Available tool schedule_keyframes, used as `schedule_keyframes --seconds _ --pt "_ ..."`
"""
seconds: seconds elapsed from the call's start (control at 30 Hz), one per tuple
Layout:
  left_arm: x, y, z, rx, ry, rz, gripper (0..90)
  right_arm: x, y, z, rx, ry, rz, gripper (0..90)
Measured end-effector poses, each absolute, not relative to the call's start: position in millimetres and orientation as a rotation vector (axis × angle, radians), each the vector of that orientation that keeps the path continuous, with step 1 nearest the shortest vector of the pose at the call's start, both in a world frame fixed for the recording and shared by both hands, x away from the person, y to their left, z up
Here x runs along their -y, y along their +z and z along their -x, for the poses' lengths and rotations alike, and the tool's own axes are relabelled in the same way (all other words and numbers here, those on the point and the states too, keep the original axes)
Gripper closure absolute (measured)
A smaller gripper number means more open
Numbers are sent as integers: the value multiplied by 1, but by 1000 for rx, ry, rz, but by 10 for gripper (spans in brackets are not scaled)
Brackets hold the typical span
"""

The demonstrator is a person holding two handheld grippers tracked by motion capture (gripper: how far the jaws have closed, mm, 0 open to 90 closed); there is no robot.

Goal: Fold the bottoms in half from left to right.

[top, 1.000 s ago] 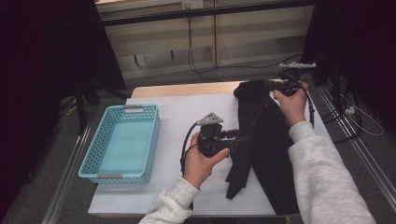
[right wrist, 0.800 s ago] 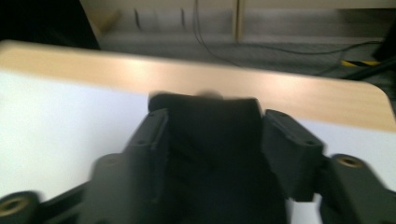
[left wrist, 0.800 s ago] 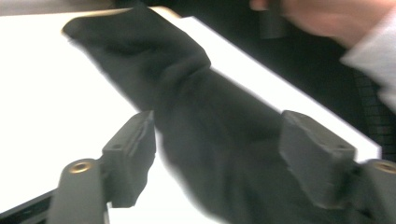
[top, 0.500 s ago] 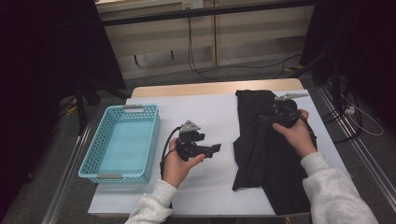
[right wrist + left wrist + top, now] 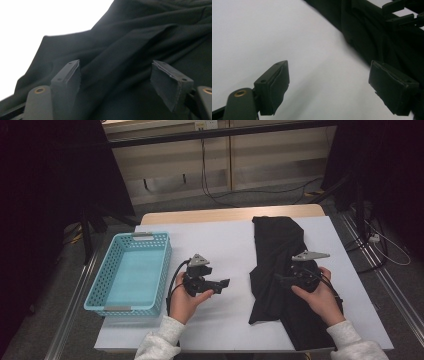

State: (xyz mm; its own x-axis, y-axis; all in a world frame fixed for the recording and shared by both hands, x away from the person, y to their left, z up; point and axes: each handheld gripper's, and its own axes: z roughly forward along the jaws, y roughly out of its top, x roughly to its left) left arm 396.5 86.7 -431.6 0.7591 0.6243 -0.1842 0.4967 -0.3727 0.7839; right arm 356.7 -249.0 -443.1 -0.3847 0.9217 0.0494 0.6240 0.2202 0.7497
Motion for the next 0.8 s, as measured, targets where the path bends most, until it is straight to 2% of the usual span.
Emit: schedule_keyframes --seconds 0.13,0.33,0.43,0.63,0.8 --pt "-89 -431 -397 -833 189 -2058 154 244 -447 -352 -2124 982 -1420 381" --pt "-96 -433 -399 -845 217 -2067 147 237 -446 -350 -2120 993 -1421 373" --pt "-100 -432 -400 -829 256 -2096 144 237 -451 -351 -2116 1012 -1460 431" --pt "-106 -429 -400 -846 240 -2067 145 246 -457 -351 -2115 1029 -1501 547" --pt "-106 -433 -402 -843 227 -2088 148 254 -459 -350 -2110 1063 -1533 596"
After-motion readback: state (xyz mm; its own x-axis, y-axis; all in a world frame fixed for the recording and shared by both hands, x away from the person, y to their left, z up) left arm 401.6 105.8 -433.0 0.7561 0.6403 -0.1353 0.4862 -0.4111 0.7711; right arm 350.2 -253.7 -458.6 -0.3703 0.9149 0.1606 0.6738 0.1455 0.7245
